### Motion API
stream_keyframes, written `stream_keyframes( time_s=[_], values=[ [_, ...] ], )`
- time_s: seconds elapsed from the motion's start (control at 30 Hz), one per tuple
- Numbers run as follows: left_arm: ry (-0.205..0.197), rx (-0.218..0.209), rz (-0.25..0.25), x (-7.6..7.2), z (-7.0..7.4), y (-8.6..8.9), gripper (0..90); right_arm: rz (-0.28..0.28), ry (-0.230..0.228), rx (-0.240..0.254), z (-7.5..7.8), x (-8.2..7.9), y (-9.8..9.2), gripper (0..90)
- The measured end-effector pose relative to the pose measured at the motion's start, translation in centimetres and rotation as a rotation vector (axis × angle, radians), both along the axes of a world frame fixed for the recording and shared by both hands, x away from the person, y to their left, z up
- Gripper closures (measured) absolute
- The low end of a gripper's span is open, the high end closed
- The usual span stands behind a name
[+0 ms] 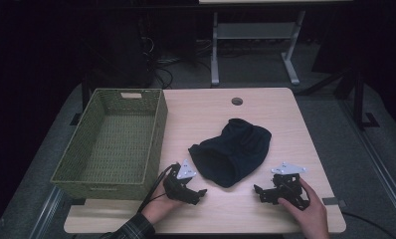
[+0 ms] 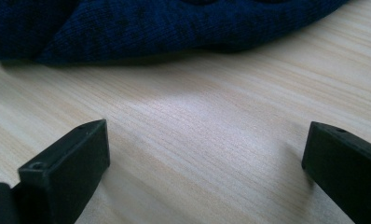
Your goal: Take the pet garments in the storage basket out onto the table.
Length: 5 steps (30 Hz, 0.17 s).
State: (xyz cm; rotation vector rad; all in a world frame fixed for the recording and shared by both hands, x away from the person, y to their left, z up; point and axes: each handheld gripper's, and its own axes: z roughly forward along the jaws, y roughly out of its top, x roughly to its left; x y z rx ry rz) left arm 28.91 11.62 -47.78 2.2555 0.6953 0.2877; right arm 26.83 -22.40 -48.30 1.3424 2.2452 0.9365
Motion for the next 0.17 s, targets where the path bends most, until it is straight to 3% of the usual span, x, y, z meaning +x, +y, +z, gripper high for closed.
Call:
stream_keyframes(
  time_s=[0.17],
  values=[
    [-0.001,0.0,0.001,0.0,-0.01,0.0,12.7,0.0,0.0,0.0,0.0,0.0,0.0,0.5]
  ],
)
